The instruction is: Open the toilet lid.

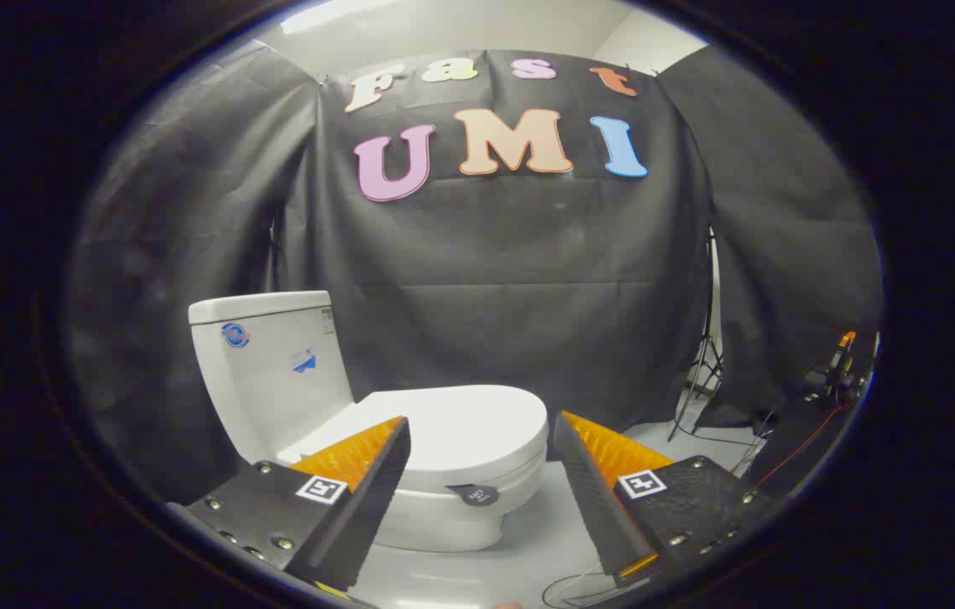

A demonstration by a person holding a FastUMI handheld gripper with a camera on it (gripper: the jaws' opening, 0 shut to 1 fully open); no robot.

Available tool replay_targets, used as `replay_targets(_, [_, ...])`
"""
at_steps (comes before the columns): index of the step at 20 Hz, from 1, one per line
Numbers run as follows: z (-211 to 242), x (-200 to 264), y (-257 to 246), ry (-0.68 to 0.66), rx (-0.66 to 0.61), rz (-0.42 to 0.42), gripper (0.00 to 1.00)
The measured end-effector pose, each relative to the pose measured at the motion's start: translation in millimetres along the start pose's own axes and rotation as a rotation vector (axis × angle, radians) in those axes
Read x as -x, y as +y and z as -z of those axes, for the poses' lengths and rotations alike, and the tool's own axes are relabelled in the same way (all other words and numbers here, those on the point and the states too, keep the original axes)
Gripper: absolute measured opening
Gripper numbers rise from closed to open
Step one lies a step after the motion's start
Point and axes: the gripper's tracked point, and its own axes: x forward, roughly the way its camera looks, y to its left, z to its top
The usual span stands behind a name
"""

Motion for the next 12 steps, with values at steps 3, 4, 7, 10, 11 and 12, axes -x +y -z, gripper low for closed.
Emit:
replay_targets(3, [1, -2, 2, 0.004, -0.003, -0.002, 1.0])
replay_targets(4, [2, -4, 4, 0.005, -0.005, -0.002, 1.0])
replay_targets(7, [4, -9, 10, 0.01, -0.018, -0.007, 1.0])
replay_targets(10, [4, -11, 16, 0.008, -0.024, -0.011, 1.0])
replay_targets(11, [4, -12, 19, 0.01, -0.028, -0.015, 1.0])
replay_targets(12, [5, -12, 23, 0.01, -0.033, -0.02, 1.0])
